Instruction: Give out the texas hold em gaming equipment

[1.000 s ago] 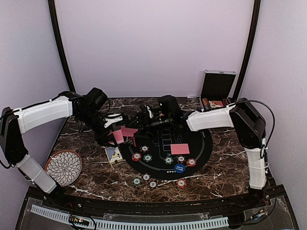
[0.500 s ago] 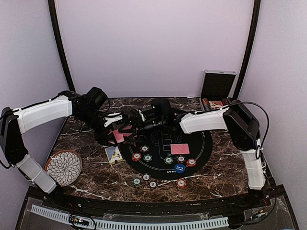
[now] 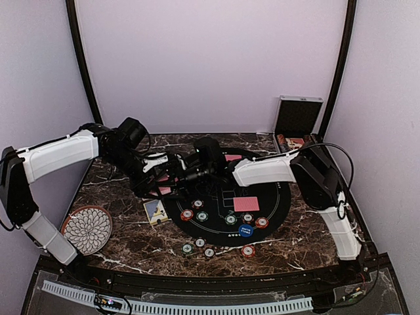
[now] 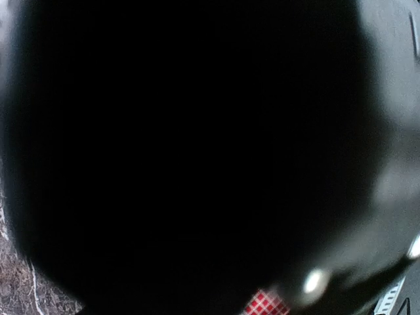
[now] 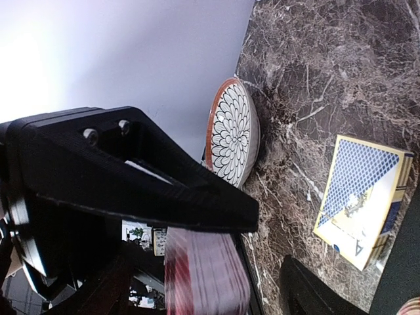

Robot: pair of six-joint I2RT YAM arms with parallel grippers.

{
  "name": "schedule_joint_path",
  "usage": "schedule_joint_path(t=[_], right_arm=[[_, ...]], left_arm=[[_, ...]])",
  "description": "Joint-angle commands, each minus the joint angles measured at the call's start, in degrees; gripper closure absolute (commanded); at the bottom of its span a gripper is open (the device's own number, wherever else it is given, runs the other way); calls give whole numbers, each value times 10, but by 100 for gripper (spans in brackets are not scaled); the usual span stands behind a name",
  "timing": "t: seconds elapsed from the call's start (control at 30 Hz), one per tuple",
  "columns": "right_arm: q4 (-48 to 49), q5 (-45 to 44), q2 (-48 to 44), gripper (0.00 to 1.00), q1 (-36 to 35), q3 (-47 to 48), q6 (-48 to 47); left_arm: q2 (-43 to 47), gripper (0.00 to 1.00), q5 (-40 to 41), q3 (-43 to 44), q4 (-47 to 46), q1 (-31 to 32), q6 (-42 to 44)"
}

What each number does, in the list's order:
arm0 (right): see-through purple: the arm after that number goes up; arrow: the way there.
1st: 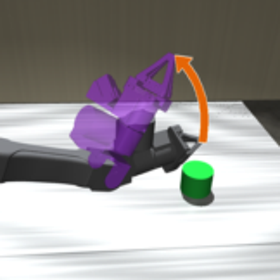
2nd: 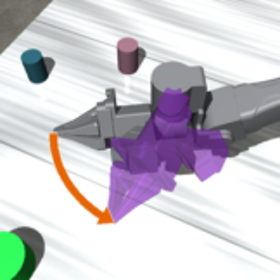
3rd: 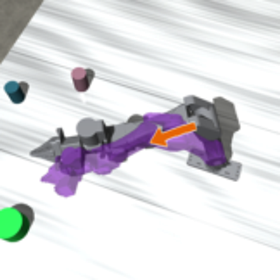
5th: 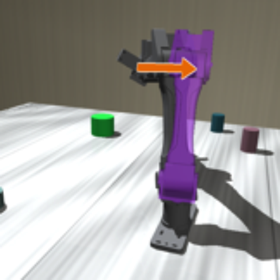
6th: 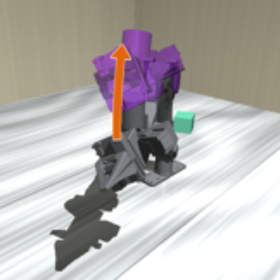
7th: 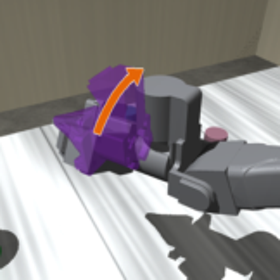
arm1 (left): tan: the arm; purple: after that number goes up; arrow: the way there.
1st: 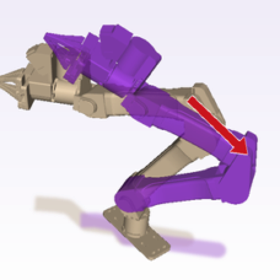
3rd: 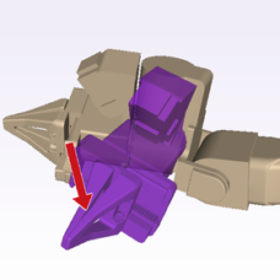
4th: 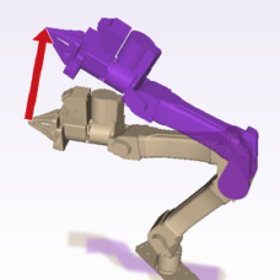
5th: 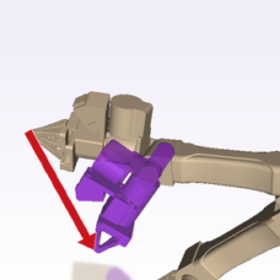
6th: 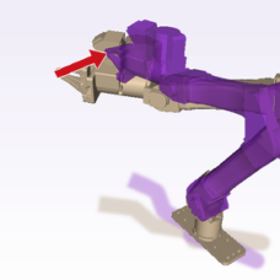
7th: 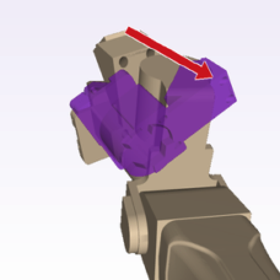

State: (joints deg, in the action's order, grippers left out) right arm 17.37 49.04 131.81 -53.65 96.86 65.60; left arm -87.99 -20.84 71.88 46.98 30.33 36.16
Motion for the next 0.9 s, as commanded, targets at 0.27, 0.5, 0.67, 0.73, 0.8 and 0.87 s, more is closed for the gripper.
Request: schedule_joint_path(t=[0.27,0.5,0.67,0.73,0.8,0.87], right_arm=[[38,9,27,32,3,5,44],[27,0,-5,38,24,-44,24],[12,-3,-31,43,32,-68,4],[6,-4,-39,46,33,-73,-4],[1,-5,-48,49,34,-78,-10],[-1,-5,-55,50,35,-83,-14]], left_arm=[[23,100,-17,17,16,0,0],[26,100,-14,11,14,0,1],[26,100,-15,9,14,0,1],[26,100,-15,8,14,0,0],[26,100,-14,8,14,0,0],[26,100,-15,8,15,0,0]])
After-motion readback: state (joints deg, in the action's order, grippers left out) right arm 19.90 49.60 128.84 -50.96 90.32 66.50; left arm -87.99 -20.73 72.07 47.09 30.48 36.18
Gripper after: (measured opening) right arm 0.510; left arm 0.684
